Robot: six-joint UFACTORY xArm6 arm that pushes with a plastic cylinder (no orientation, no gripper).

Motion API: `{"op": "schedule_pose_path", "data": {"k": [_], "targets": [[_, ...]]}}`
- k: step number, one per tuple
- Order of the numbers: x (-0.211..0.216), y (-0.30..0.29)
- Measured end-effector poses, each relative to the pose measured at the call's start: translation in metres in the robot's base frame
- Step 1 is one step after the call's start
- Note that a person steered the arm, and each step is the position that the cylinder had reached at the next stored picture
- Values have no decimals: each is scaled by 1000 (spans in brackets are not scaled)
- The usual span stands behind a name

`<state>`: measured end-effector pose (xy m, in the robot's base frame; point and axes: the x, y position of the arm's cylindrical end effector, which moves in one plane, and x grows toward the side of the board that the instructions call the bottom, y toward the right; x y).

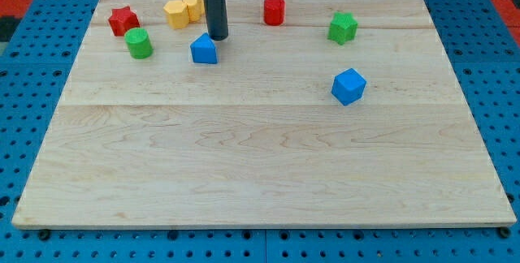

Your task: Slide the red star to the top left

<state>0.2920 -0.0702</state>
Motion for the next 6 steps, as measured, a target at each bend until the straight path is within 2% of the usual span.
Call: {"op": "schedule_pose_path", "data": {"k": [2, 4, 5, 6], "targets": [[-2, -44], [-2, -126], [-24, -159], [-65, -155]]}}
